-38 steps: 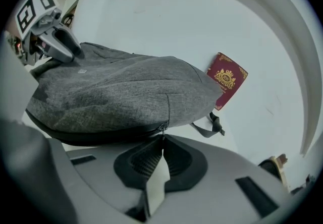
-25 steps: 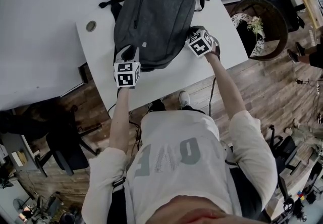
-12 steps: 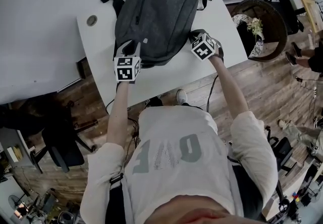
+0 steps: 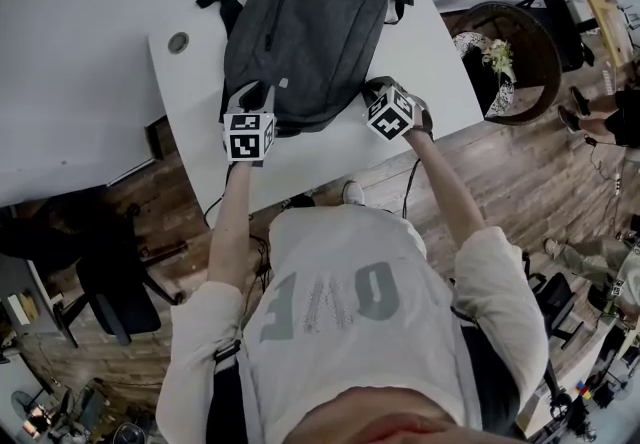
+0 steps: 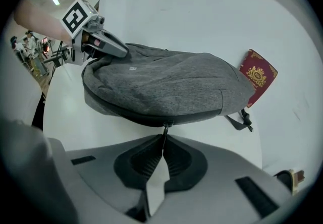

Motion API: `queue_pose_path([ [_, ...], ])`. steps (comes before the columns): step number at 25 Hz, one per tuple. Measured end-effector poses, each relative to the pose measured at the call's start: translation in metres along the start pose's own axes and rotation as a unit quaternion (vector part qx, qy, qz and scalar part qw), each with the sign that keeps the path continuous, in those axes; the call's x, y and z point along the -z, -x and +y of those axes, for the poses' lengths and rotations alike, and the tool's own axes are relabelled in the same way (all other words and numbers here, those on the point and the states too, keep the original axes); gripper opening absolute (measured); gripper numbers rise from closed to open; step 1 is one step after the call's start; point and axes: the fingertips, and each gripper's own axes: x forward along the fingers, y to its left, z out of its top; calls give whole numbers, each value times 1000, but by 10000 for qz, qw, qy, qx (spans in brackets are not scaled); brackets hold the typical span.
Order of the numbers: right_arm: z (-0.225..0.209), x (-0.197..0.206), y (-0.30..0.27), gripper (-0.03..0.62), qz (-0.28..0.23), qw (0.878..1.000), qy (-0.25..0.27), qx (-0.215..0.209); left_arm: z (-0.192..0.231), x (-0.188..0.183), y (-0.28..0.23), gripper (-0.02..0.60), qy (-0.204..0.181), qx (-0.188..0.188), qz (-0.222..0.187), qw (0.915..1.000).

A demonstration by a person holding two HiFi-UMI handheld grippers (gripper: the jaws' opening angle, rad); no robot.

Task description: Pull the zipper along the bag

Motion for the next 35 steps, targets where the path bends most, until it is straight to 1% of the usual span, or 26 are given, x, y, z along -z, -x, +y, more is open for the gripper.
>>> queue_pose_path([
  [10, 32, -3, 8, 31, -85, 9998, -13, -194, 0, 1, -3, 103, -43, -33, -8, 10000],
  [12, 39, -4, 9, 31, -104, 9995, -78, -301, 0, 0, -3, 103, -52, -32, -11, 10000],
  [18, 71, -13, 16, 32, -153, 9978, 78, -638, -1, 1, -3, 103, -96, -51, -3, 9999],
  [26, 99, -28, 26, 32, -226, 9952, -18, -951, -2, 2, -3, 103, -165, -45, 13, 9999],
  [31, 115, -35, 29, 32, -198, 9939, 107, -1084, 0, 3, -2, 103, -199, -28, 56, 9998],
  [35, 140, -47, 29, 32, -163, 9897, 147, -1417, 0, 6, 0, 103, -165, 10, 90, 9998],
])
